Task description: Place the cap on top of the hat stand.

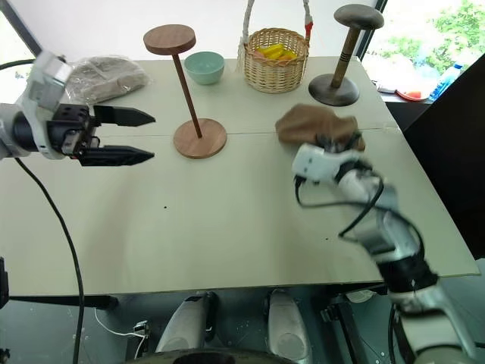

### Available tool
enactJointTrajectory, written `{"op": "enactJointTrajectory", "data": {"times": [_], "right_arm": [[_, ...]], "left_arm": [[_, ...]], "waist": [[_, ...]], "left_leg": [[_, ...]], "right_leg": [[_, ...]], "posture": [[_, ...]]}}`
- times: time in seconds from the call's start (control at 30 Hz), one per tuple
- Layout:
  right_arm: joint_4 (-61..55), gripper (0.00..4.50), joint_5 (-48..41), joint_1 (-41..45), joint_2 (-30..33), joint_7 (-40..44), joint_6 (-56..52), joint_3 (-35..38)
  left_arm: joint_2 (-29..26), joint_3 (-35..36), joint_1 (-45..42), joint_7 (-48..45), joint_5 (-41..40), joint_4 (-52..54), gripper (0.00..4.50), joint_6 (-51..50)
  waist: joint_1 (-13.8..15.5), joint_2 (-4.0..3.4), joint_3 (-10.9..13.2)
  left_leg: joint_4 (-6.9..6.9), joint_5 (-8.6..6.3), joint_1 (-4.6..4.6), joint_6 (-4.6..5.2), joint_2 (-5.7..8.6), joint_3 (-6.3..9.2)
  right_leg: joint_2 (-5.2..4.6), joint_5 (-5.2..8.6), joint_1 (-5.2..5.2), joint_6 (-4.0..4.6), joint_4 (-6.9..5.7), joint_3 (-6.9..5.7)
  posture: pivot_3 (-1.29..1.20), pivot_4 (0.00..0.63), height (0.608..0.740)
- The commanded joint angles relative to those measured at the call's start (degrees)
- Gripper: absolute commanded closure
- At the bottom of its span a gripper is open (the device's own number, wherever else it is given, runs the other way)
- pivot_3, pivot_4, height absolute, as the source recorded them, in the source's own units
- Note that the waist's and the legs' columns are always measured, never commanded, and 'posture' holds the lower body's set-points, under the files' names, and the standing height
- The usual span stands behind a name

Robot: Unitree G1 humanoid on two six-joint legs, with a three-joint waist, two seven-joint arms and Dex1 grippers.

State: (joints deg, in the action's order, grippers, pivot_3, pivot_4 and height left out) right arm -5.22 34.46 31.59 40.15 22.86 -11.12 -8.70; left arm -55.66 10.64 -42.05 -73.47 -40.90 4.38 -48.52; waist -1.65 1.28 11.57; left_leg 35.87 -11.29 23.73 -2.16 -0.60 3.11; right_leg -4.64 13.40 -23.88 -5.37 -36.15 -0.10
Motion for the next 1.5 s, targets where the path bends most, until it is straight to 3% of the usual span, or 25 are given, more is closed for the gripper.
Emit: {"op": "enactJointTrajectory", "data": {"times": [0.03, 0.3, 0.43, 0.57, 0.8, 0.93, 1.2, 1.43, 1.5], "right_arm": [[3.03, 4.48, -2.35, 12.19, 0.45, 0.12, 4.23, 1.77], [34.98, 4.48, -4.81, 42.64, -13.87, -8.74, 17.86, -3.78], [43.20, 4.48, -7.52, 50.54, -20.20, -9.67, 23.04, -4.25], [44.22, 4.48, -8.81, 53.70, -24.02, -9.12, 27.55, -5.29], [33.08, 4.48, -11.05, 47.96, -26.18, -3.70, 28.63, -7.08], [25.28, 4.48, -10.33, 39.55, -26.79, 0.55, 27.99, -10.71], [26.41, 4.48, -2.72, 33.90, -26.56, -5.32, 28.69, -14.41], [18.64, 4.48, -0.62, 27.31, -24.64, -4.86, 26.34, -13.85], [17.18, 3.63, -2.62, 26.15, -25.07, -3.55, 25.13, -12.88]], "left_arm": [[-0.85, 8.64, 0.88, 6.08, -3.21, 2.23, 0.00, -1.79], [-3.24, 26.99, 12.18, 17.07, -8.21, 11.09, 0.00, -7.09], [-5.87, 33.32, 16.37, 18.73, -8.13, 10.71, 0.00, -7.39], [-7.46, 38.08, 19.25, 20.17, -7.71, 8.59, 0.00, -7.54], [-8.52, 39.75, 22.50, 20.76, -8.17, 7.70, 0.00, -6.53], [-8.51, 38.84, 22.55, 21.10, -8.53, 7.25, 0.00, -6.25], [-8.67, 34.76, 20.05, 21.74, -9.21, 5.61, 0.00, -5.02], [-9.63, 30.87, 17.98, 20.65, -8.19, 2.73, 0.00, -3.09], [-9.93, 29.85, 17.42, 20.36, -8.00, 1.96, 0.00, -2.49]], "waist": [[-0.42, 0.00, 0.00], [-2.08, 0.05, -0.02], [-2.36, 0.03, 0.00], [-2.20, 0.04, -0.01], [-2.07, 0.15, -0.08], [-2.19, 0.19, -0.11], [-2.24, 0.19, -0.10], [-1.92, 0.19, -0.10], [-1.96, 0.20, -0.11]], "left_leg": [[-0.07, 0.00, 0.03, 0.00, -0.04, 0.00], [-0.82, 0.02, 0.09, -0.01, -0.09, -0.03], [-0.81, 0.02, 0.28, -0.02, -0.09, -0.01], [-0.81, 0.02, 0.31, -0.04, -0.08, 0.03], [-0.78, 0.16, 0.30, -0.28, -0.06, 0.13], [-0.78, 0.20, 0.21, -0.35, -0.07, 0.12], [-0.79, 0.21, 0.23, -0.36, -0.08, 0.12], [-0.78, 0.21, 0.23, -0.36, -0.08, 0.11], [-0.78, 0.21, 0.23, -0.36, -0.08, 0.11]], "right_leg": [[0.06, -0.04, -0.08, 0.07, -0.02, 0.00], [0.13, -0.19, -0.49, -0.04, -0.01, 0.04], [0.13, -0.20, -0.67, -0.04, -0.03, 0.04], [0.14, -0.20, -0.70, -0.04, -0.03, 0.02], [0.13, -0.20, -0.64, -0.02, -0.04, -0.01], [0.13, -0.22, -0.56, 0.02, -0.05, -0.01], [0.16, -0.22, -0.66, 0.01, -0.14, -0.01], [0.16, -0.22, -0.64, 0.01, -0.13, -0.01], [0.17, -0.22, -0.64, 0.01, -0.13, -0.01]], "posture": [[0.00, 0.150, 0.740], [0.00, 0.150, 0.740], [0.00, 0.150, 0.740], [0.00, 0.150, 0.740], [0.00, 0.150, 0.740], [0.00, 0.150, 0.740], [0.00, 0.150, 0.740], [0.00, 0.150, 0.740], [0.00, 0.150, 0.740]]}}
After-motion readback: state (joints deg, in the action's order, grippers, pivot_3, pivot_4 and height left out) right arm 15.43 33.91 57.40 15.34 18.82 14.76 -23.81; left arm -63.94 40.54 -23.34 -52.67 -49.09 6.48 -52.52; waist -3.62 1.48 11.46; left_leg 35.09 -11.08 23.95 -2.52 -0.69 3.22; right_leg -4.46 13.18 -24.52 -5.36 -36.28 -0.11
